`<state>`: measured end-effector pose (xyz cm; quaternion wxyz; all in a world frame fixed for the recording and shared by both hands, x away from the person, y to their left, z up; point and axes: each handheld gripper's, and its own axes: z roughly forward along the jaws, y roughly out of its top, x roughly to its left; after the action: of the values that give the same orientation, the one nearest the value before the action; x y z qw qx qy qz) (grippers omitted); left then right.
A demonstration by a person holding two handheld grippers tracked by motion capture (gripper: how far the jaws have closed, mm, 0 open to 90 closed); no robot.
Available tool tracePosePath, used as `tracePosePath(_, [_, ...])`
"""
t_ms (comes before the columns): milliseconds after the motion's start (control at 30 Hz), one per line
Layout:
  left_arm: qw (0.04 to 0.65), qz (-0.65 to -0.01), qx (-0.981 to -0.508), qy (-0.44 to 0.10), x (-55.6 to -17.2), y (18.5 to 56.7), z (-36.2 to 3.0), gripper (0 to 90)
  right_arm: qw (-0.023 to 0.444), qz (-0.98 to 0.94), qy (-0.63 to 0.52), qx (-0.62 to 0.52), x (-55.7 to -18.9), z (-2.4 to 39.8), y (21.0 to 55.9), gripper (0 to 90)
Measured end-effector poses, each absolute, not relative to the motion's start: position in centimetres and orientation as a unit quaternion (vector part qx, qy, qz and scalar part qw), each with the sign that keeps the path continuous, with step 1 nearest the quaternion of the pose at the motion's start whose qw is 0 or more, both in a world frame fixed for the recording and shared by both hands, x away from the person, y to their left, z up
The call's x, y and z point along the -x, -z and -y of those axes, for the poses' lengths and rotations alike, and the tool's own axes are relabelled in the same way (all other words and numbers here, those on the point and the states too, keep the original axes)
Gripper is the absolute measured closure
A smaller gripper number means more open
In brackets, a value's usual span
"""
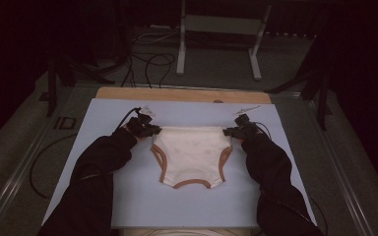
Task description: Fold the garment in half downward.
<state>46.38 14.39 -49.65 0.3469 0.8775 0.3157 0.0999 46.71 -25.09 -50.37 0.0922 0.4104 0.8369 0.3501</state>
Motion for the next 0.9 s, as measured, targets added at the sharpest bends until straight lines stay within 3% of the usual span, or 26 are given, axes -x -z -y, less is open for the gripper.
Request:
tracePosePath(100, [0.346, -0.321, -0.875, -0.104, -46.6, 50.0, -14.3, 82.4, 0.088, -0.833, -0.351, -0.419, -46.8, 25.2, 50.7, 80.9])
tracePosePath(200, [0.342, -0.329, -0.873, -0.109, -46.8, 50.4, -14.3, 76.2, 0.093, -0.833, -0.343, -0.424, -46.8, 25.3, 50.9, 71.2])
tracePosePath(267, [0.344, -0.336, -0.87, -0.104, -46.8, 50.6, -14.4, 64.7, 0.098, -0.829, -0.345, -0.429, -46.8, 25.4, 50.8, 56.7])
tracePosePath(367, [0.342, -0.353, -0.865, -0.097, -46.8, 50.5, -14.6, 43.0, 0.098, -0.821, -0.357, -0.434, -46.9, 25.7, 50.5, 43.6])
tracePosePath(500, [0.353, -0.362, -0.859, -0.083, -46.7, 50.1, -14.9, 26.3, 0.1, -0.82, -0.362, -0.433, -46.6, 25.7, 50.1, 29.9])
tracePosePath(733, [0.354, -0.34, -0.869, -0.069, -46.0, 49.8, -15.0, 1.8, 0.088, -0.812, -0.379, -0.435, -46.0, 25.7, 49.7, 16.2])
tracePosePath(900, [0.361, -0.333, -0.869, -0.064, -45.5, 49.4, -15.2, 0.1, 0.085, -0.813, -0.388, -0.427, -45.4, 25.7, 49.4, 14.1])
